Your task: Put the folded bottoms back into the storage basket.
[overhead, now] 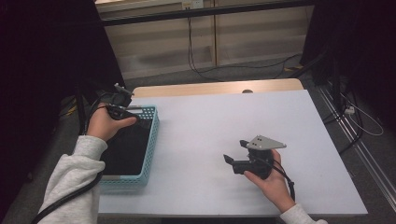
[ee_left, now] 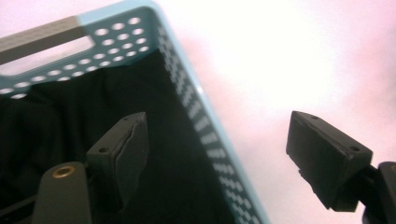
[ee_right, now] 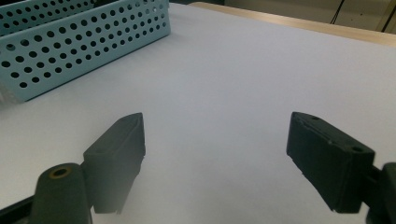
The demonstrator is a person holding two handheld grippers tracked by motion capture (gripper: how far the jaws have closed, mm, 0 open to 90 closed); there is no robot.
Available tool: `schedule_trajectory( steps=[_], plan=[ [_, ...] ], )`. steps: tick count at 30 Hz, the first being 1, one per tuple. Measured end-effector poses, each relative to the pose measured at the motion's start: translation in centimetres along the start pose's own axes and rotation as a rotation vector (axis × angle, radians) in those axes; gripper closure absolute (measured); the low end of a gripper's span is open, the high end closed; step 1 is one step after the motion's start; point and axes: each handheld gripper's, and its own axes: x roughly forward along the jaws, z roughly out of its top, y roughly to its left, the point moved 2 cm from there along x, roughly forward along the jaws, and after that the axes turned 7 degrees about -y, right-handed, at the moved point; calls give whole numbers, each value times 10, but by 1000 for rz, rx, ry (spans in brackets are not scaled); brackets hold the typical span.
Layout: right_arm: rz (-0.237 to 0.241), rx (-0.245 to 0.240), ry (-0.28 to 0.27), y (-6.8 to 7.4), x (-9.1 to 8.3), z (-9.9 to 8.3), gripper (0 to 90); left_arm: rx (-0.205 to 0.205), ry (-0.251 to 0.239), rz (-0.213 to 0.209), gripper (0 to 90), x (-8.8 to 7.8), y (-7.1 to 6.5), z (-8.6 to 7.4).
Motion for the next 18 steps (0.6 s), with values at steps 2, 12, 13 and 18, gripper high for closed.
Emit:
schedule_trajectory(
  steps=[2,12,13,18],
  plan=[
    [0,2,2,-3,-3,-1,184,5,0,-11,210,4,-4,-1],
    [-6,23,14,-17,-13,-6,182,25,-8,-60,199,18,-23,-5],
    [-6,23,19,-18,-14,-7,182,33,-7,-66,198,19,-25,-5],
    [-13,20,36,-23,-18,-11,178,38,-16,-83,194,22,-34,-7]
  ],
)
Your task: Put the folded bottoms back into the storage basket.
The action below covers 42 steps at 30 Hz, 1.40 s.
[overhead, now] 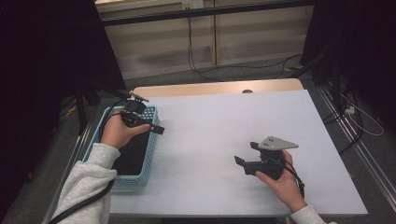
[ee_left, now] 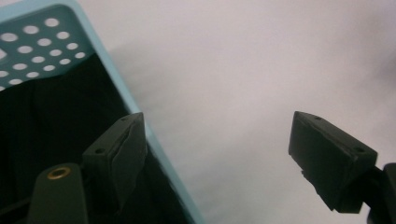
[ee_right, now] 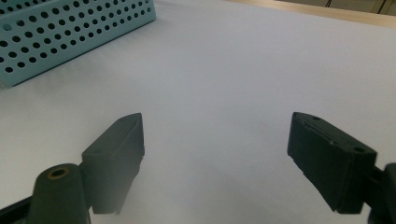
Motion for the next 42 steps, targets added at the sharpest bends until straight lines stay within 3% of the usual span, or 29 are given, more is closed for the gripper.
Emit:
schedule_trajectory(
  steps=[29,42],
  plan=[
    [-15,26,47,-27,-34,-16,169,96,-31,-138,180,27,-49,-18],
    [-25,32,48,-34,-49,-20,165,101,-72,-192,174,36,-68,-37]
  ],
)
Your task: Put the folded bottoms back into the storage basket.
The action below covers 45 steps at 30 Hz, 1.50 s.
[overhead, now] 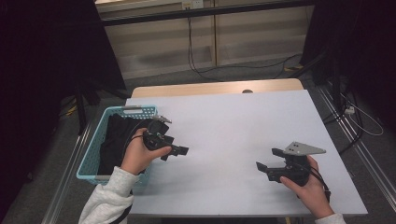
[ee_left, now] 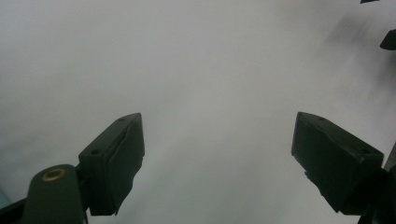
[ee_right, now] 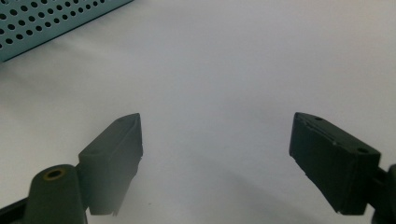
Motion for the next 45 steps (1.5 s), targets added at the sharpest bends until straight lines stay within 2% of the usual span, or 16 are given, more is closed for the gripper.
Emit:
schedule_trajectory(
  steps=[2,3,4,5,10,16,27,33,41,45],
  plan=[
    [1,1,1,-1,-2,-1,164,14,11,-10,172,2,-2,-4],
    [0,1,3,-1,-2,-2,164,-2,-2,-11,172,4,-4,-6],
    [0,0,5,-1,-3,-3,162,10,4,-16,171,4,-4,-8],
    [1,-1,7,-1,-3,-3,161,0,-5,-17,171,6,-6,-11],
    [0,-2,9,-2,-6,-4,158,9,-11,-36,168,10,-9,-22],
    [4,1,8,-2,-8,-4,158,-1,-21,-46,161,12,-9,-35],
    [18,4,15,-2,-10,-6,147,7,-45,-66,130,15,-9,-58],
    [11,5,29,-6,-17,-12,137,19,-90,-87,99,15,-10,-64],
    [1,9,28,-10,-23,-15,131,39,-109,-92,85,16,-10,-70],
    [7,8,33,-9,-23,-16,127,36,-106,-90,83,18,-9,-72]
  ],
)
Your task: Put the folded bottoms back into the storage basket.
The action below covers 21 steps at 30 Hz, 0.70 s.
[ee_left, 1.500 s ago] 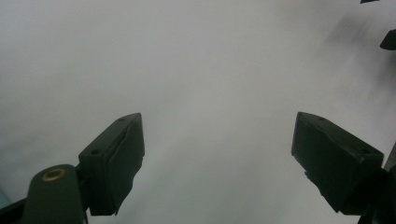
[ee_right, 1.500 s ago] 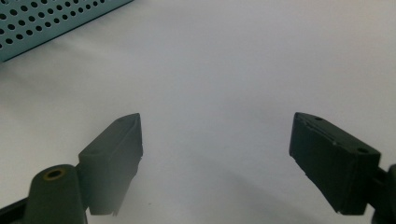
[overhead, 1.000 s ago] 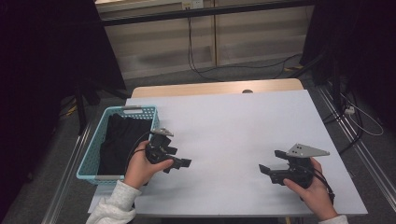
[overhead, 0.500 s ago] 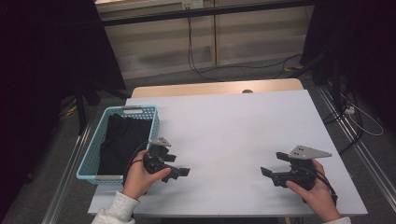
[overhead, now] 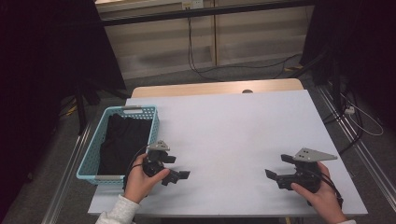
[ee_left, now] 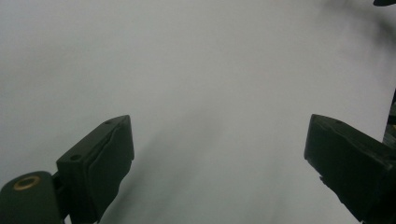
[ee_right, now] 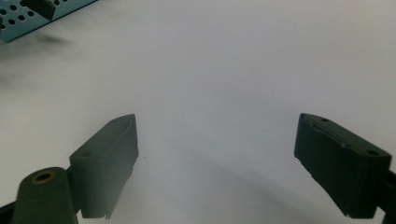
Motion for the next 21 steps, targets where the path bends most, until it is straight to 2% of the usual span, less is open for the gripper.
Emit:
schedule_trajectory(
  steps=[9,11,13,15,21],
  plan=[
    [-8,-2,8,-2,0,-2,124,25,-27,-9,77,-4,0,-3],
    [-9,-5,9,-2,0,-3,123,23,-26,-15,77,-5,1,-4],
    [-11,-6,9,-2,-1,-3,122,23,-26,-3,77,-5,1,-5],
    [-14,-8,9,-3,-1,-3,121,19,-30,-19,77,-6,2,-5],
    [-20,-8,9,-4,-2,-4,120,33,-26,-16,77,-6,1,-5]
  ],
)
